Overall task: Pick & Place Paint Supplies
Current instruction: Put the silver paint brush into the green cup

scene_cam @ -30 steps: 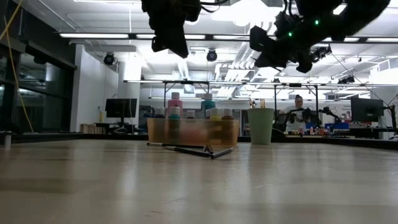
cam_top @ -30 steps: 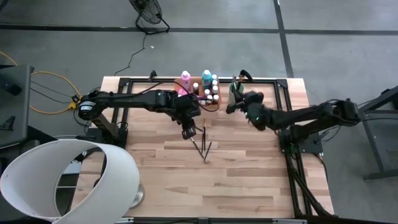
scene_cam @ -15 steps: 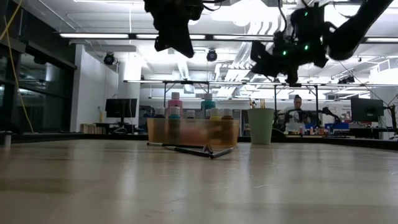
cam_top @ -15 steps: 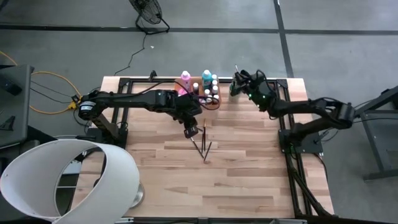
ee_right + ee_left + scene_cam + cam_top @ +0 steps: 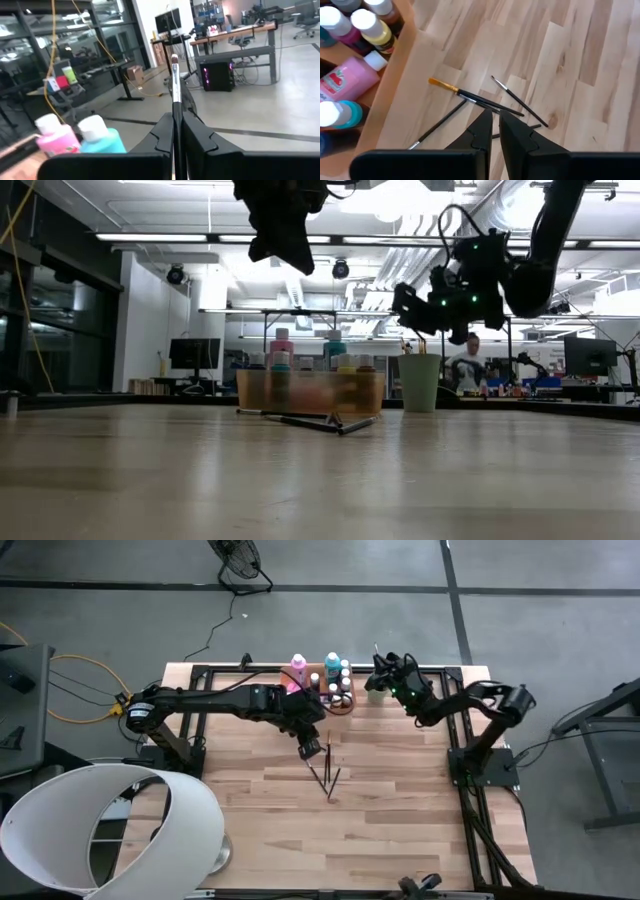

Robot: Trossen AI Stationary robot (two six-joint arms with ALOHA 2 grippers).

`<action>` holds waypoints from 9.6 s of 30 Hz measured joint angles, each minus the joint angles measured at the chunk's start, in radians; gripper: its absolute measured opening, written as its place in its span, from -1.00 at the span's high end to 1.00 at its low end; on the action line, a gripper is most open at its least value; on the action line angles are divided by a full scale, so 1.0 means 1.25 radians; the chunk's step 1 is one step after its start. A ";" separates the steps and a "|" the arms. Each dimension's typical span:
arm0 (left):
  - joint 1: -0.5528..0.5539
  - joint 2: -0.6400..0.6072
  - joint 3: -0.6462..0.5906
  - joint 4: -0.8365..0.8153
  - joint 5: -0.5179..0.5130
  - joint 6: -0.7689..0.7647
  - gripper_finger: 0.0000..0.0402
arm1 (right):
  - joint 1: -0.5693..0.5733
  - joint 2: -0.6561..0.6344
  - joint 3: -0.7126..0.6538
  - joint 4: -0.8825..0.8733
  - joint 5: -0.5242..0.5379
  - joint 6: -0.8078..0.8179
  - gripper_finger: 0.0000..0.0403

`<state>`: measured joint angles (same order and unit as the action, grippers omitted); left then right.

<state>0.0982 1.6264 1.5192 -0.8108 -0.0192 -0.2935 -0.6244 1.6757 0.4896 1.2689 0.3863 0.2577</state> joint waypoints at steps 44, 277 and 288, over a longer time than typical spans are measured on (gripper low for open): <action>0.000 0.000 0.000 0.001 -0.021 -0.003 0.84 | -0.040 0.036 0.001 0.035 -0.045 -0.081 0.82; -0.147 0.155 0.179 0.395 -0.625 1.529 1.00 | 0.132 -0.418 0.001 -0.394 -0.916 0.614 0.01; -0.147 0.155 0.179 0.396 -0.602 1.508 1.00 | 0.160 -0.418 0.001 -0.377 -0.880 0.602 0.13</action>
<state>-0.0853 1.8206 1.7435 -0.3158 -0.7715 1.5914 -0.4240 1.1530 0.4908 0.7979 -0.7139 1.0099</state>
